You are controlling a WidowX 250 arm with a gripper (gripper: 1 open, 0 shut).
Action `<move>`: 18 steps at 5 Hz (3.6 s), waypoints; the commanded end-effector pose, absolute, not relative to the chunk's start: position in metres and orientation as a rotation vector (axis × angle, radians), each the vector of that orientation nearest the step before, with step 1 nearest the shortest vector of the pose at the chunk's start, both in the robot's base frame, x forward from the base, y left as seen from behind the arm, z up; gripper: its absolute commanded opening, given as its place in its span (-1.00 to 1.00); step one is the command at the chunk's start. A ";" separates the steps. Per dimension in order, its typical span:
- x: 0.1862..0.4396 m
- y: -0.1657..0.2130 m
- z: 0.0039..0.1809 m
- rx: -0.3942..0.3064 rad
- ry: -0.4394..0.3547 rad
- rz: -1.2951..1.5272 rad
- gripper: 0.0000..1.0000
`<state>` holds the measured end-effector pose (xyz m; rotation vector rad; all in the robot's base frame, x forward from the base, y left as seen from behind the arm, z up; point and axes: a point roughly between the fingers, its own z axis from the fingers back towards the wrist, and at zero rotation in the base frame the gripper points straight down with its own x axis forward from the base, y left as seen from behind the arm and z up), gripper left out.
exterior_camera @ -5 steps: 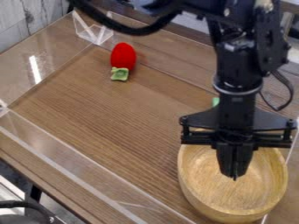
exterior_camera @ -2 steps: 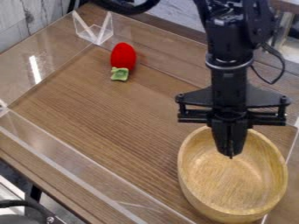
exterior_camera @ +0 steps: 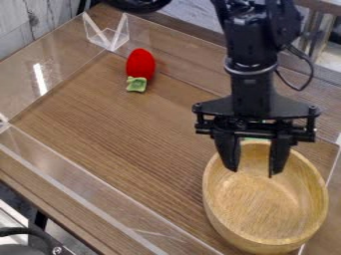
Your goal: Put the green stick in the brown bowl
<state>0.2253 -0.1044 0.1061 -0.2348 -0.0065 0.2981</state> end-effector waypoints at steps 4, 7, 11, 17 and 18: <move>0.237 -0.113 0.109 -0.202 0.002 0.236 1.00; 0.249 -0.117 0.111 -0.168 0.014 0.223 1.00; 0.251 -0.078 0.106 -0.142 0.005 0.189 1.00; 0.251 -0.043 0.102 -0.082 -0.046 0.367 1.00; 0.256 -0.030 0.099 -0.077 -0.054 0.366 1.00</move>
